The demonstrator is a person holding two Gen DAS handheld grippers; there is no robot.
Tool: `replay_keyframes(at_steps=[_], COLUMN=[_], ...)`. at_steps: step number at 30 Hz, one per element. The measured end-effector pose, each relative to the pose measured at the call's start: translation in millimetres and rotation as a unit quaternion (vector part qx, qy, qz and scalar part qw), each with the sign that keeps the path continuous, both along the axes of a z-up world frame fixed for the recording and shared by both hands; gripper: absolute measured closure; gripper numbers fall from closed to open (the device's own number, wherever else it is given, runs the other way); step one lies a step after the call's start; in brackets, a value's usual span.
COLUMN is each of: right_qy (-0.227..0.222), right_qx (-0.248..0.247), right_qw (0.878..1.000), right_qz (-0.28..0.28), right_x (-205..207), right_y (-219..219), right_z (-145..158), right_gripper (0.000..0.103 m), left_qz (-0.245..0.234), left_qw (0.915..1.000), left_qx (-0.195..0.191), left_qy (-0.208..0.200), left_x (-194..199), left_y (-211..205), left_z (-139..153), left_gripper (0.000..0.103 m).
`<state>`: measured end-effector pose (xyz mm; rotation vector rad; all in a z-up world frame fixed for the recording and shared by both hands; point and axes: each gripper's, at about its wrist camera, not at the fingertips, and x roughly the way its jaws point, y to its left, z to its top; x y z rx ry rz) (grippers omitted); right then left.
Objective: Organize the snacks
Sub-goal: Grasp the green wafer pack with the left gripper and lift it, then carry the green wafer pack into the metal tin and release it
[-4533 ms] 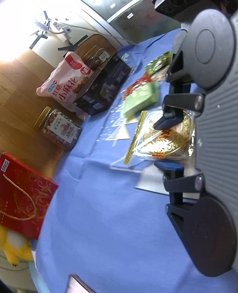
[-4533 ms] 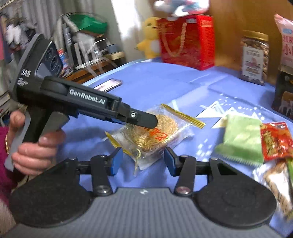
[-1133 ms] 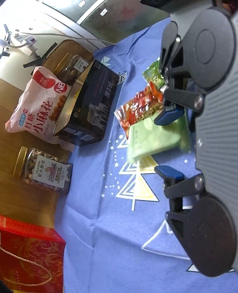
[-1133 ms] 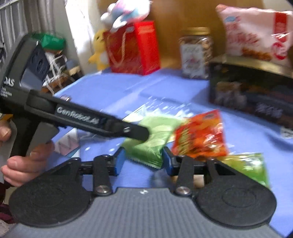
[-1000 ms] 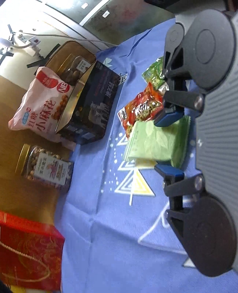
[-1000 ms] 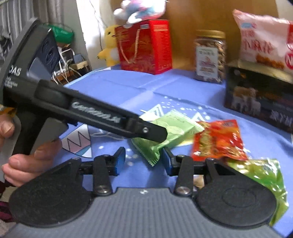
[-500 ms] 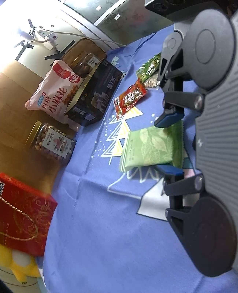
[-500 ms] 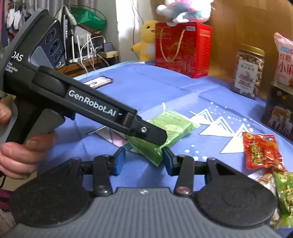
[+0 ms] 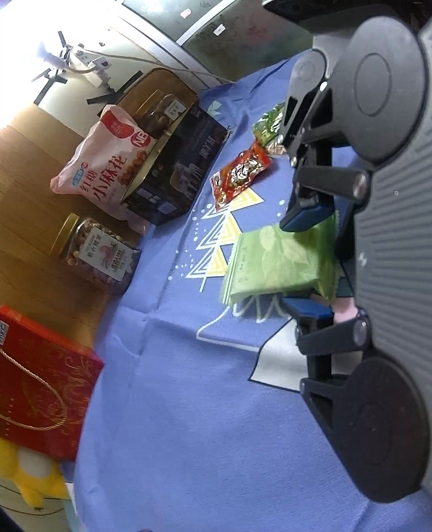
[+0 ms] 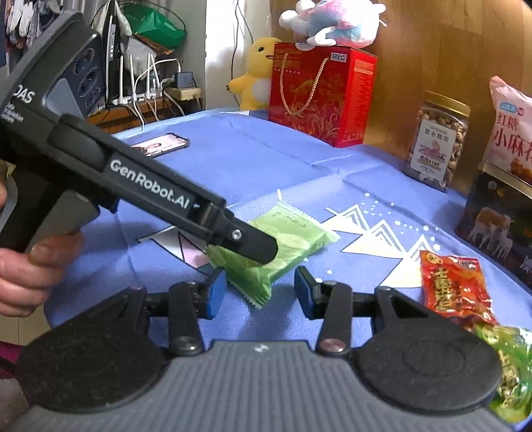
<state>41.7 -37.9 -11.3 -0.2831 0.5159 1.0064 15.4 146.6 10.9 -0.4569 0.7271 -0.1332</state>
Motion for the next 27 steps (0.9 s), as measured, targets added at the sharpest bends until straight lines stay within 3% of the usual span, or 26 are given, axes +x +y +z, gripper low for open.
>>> replay_keyframes(at_steps=[2,13,18,27], right_qy=[0.003,-0.017,-0.026,-0.049], right_qx=[0.0,0.038,0.046,0.073], right_qw=[1.0,0.999,0.997,0.987], right_qz=[0.003,-0.026,-0.051,-0.132], right_x=[0,-3,6,49], right_y=[1,-17,-36,-93], right_z=[-4,9,14,32], right_gripper=[0.056,0.065,0.065,0.065], left_qz=[-0.004,-0.034,-0.062,-0.131], left_qw=[1.0,0.9988,0.9971,0.9857], left_qx=[0.003,0.022,0.03,0.087], left_qy=[0.0,-0.029,-0.031,-0.061], left_x=[-1,1,24,94], left_y=[-4,-27,-45,-113], left_z=[0,22,34,68], left_gripper=[0.065,0.064,0.064,0.062])
